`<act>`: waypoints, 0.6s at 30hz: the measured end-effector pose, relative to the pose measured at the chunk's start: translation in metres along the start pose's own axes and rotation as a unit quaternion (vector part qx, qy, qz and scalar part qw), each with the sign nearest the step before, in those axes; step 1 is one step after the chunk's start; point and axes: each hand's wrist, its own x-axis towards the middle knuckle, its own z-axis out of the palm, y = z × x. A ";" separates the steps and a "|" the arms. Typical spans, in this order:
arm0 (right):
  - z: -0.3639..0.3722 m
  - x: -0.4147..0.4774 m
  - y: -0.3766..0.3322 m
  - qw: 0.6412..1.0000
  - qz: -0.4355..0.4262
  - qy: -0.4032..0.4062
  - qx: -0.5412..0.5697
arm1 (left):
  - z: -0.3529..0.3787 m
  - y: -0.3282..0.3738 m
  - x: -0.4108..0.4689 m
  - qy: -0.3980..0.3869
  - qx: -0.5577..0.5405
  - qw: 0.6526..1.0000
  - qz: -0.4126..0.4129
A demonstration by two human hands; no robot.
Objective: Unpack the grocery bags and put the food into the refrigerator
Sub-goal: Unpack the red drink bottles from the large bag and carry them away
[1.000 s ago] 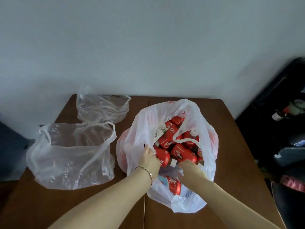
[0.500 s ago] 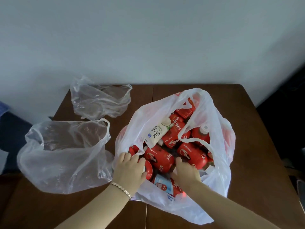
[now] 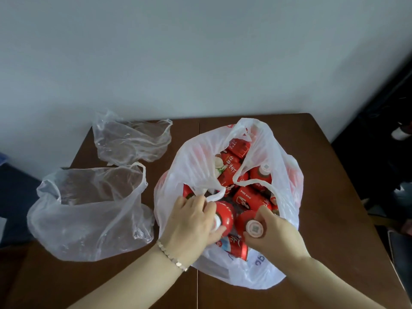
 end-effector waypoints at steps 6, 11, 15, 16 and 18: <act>0.000 -0.031 0.006 0.999 0.009 -0.023 0.021 | 0.005 0.015 -0.035 -0.064 -0.075 0.994 -0.045; 0.019 -0.040 -0.010 0.999 -0.011 -0.030 0.029 | 0.026 0.019 -0.047 -0.083 -0.102 0.990 -0.048; 0.027 -0.038 -0.024 0.999 -0.007 -0.026 0.046 | 0.040 0.014 -0.044 -0.039 -0.069 0.996 -0.042; 0.027 -0.037 -0.026 0.998 0.005 -0.022 0.056 | 0.045 0.012 -0.042 -0.032 -0.054 0.998 -0.029; 0.025 -0.034 -0.025 0.998 0.016 -0.025 0.063 | 0.054 0.013 -0.036 -0.029 -0.062 0.998 0.012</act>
